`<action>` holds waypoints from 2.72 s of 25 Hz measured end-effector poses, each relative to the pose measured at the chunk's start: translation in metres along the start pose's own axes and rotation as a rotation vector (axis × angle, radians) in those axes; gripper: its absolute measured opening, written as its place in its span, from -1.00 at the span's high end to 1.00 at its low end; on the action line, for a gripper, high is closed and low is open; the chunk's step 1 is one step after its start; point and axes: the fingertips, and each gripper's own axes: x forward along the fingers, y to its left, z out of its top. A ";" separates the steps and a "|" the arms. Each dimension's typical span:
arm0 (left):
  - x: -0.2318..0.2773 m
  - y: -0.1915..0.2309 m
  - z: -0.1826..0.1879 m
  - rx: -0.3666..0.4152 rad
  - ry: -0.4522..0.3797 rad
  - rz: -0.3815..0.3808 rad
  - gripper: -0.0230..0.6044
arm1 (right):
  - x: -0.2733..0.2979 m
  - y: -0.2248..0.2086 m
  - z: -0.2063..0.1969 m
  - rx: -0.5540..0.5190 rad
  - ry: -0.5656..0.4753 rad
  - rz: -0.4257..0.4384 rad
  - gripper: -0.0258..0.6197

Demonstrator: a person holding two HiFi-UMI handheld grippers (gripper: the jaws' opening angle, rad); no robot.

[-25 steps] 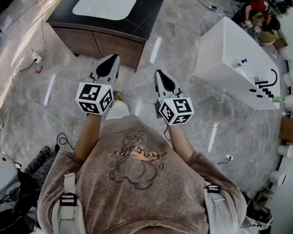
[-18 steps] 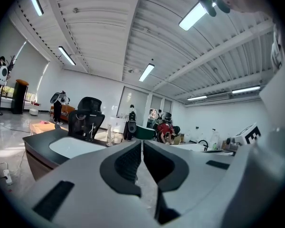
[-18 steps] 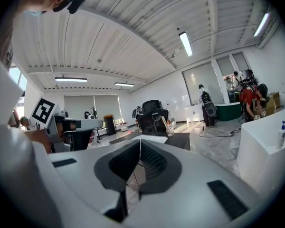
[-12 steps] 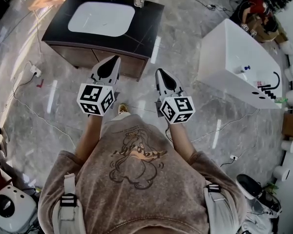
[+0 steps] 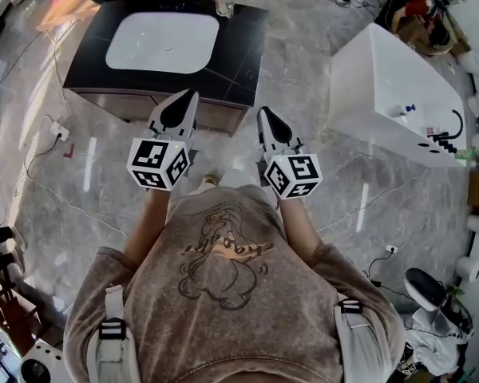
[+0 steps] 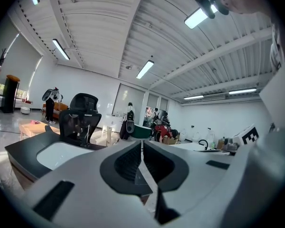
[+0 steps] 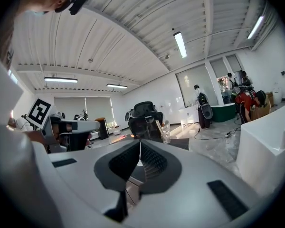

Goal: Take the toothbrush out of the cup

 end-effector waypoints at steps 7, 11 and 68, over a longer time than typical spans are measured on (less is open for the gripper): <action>0.024 0.014 0.001 -0.010 0.015 -0.023 0.84 | 0.023 -0.011 0.002 0.001 0.016 -0.018 0.86; 0.041 0.028 0.003 -0.011 0.017 -0.021 0.84 | 0.044 -0.017 0.004 0.000 0.022 -0.010 0.86; 0.346 0.188 -0.014 -0.065 0.037 0.055 0.83 | 0.185 -0.124 0.031 0.041 0.068 -0.007 0.86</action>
